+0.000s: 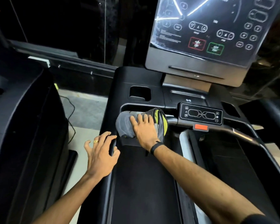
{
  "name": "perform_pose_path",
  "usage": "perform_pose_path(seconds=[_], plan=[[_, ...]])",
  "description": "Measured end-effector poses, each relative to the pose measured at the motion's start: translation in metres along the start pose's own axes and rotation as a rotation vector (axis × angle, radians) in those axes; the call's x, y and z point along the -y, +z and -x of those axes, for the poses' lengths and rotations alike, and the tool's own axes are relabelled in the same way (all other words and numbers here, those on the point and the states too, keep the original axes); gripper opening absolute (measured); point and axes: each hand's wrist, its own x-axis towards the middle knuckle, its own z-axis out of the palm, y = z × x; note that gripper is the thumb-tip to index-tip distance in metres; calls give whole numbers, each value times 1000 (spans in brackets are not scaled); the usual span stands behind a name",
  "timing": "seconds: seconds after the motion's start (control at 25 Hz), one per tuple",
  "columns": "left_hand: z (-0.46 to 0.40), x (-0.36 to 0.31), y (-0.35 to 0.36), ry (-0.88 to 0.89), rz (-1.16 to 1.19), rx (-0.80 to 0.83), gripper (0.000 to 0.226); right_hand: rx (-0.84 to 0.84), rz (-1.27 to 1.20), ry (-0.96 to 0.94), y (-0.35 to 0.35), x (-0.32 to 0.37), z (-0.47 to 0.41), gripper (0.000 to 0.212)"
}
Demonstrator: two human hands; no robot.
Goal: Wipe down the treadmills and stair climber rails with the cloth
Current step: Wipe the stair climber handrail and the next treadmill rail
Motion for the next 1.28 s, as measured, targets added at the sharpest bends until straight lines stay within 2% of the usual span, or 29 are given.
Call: perform_pose_path(seconds=[0.12,0.2,0.28,0.36,0.4,0.44,0.52,0.56,0.6,0.68,0.76,0.84,0.96,1.12,1.28], plan=[[1,-11,-5,-13,-77,16,42,-7,-41,-16,-7,-32,40,71],[5,-30,-7,-57,-85,55,41,41,-89,54,-7,-60,76,70],[13,-62,-4,-21,-9,108,48,112,-142,148,-3,-87,116,60],[25,-108,6,88,143,199,36,167,-177,238,-3,-111,154,51],[31,-133,10,55,280,296,24,181,-199,270,-5,-120,170,50],[35,-158,13,-42,458,442,23,194,-220,302,-7,-128,187,52],[45,-202,19,-307,799,743,43,180,-268,359,-10,-139,220,59],[51,-220,23,-412,918,846,44,171,-294,377,-12,-143,236,61],[56,-235,27,-463,977,908,42,170,-315,385,-13,-147,250,62],[64,-253,36,-499,1028,917,43,176,-374,402,-13,-150,273,63],[70,-279,42,-502,1051,833,42,188,-440,431,-11,-158,299,67],[80,-308,46,-439,1067,759,26,249,-508,454,-9,-168,328,76],[109,-354,46,-236,971,737,6,312,-643,472,-2,-188,380,89],[154,-396,49,125,659,721,16,358,-827,471,6,-215,452,102],[209,-441,55,446,432,705,25,176,-758,584,19,-244,535,109]])
